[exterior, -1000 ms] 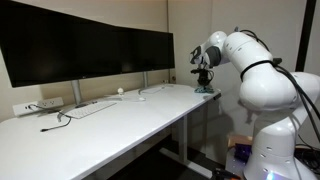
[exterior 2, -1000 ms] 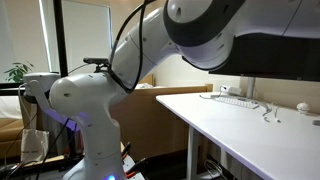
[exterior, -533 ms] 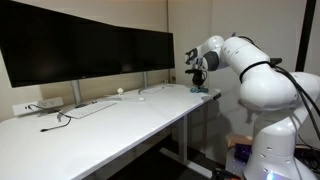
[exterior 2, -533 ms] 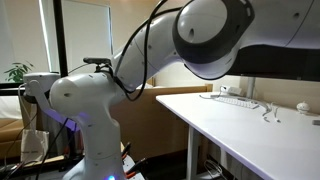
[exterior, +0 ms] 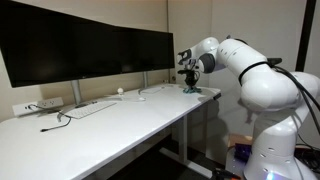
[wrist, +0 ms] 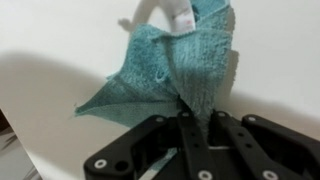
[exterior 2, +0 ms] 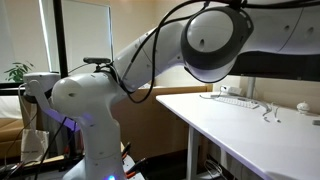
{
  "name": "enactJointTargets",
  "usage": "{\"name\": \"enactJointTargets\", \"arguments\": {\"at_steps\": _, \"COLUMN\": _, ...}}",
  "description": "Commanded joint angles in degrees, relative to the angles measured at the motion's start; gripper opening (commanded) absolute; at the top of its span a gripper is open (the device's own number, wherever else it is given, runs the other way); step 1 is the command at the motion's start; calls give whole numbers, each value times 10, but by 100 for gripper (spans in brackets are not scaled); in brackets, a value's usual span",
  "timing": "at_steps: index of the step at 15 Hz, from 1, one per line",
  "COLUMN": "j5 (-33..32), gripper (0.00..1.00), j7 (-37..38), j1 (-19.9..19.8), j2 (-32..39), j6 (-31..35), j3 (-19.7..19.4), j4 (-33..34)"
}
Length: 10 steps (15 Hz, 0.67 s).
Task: Use the blue towel to wipe the desk
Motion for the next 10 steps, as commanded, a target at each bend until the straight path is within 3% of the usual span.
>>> {"name": "enactJointTargets", "arguments": {"at_steps": 1, "j5": -7, "gripper": 7, "j7": -7, "j1": 9, "j2": 7, "j6": -41, "j3": 3, "j4": -3}}
{"name": "enactJointTargets", "arguments": {"at_steps": 10, "j5": -49, "gripper": 7, "j7": -32, "j1": 53, "j2": -6, "j6": -73, "j3": 1, "j4": -38}}
